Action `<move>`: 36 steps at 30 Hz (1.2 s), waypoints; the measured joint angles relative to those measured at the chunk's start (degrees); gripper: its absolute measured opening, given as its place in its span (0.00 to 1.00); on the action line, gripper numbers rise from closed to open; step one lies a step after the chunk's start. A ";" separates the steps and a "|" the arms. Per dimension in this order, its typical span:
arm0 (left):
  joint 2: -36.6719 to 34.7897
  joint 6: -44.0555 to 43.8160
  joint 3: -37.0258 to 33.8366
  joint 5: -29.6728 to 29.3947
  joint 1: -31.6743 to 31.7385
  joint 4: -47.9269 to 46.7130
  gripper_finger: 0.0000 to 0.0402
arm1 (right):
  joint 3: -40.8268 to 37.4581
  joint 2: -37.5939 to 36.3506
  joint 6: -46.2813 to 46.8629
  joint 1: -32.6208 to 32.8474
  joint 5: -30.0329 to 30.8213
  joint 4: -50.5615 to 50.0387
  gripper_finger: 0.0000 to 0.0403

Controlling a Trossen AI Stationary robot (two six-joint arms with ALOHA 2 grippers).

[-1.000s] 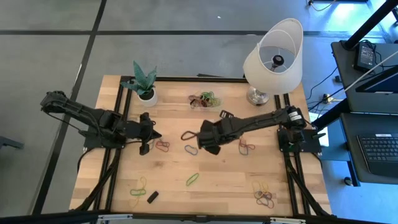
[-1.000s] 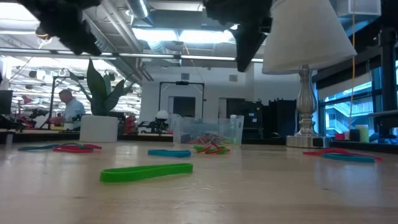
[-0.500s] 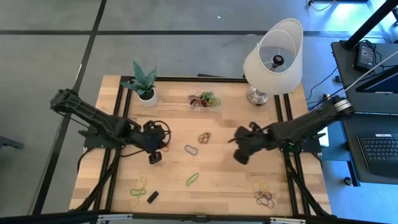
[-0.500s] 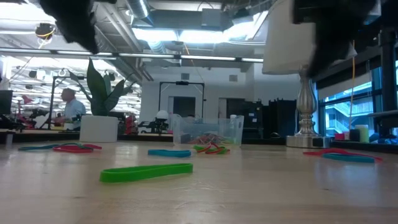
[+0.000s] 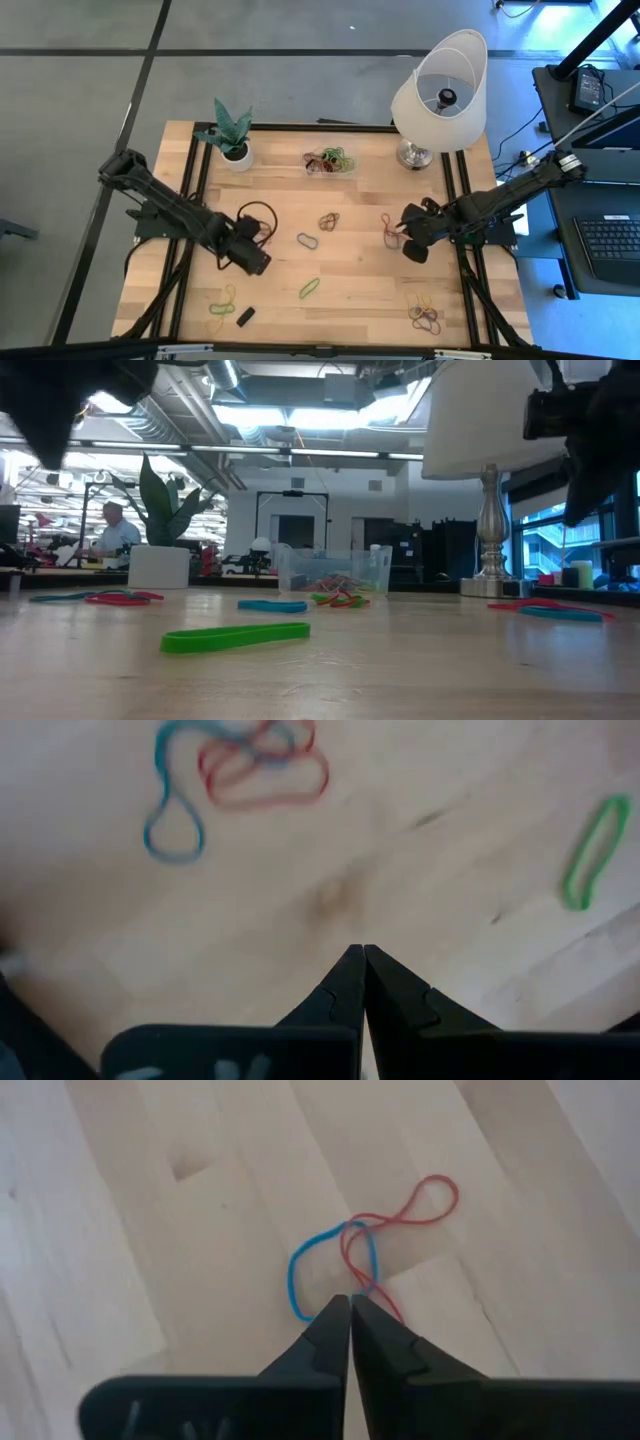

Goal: Pick and place rubber bands into bin
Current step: Put the green rubber band into the transparent bin

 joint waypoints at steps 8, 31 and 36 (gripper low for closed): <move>4.67 -5.24 0.00 7.99 -6.34 0.09 0.06 | -0.55 0.00 -4.35 0.00 0.01 0.35 0.05; 20.87 17.73 -0.07 18.70 -20.57 9.53 0.32 | -0.55 0.00 -4.38 0.00 0.04 2.05 0.05; 24.18 19.49 -0.11 18.68 -21.06 9.71 0.27 | -0.55 0.02 -4.38 0.00 0.04 2.05 0.05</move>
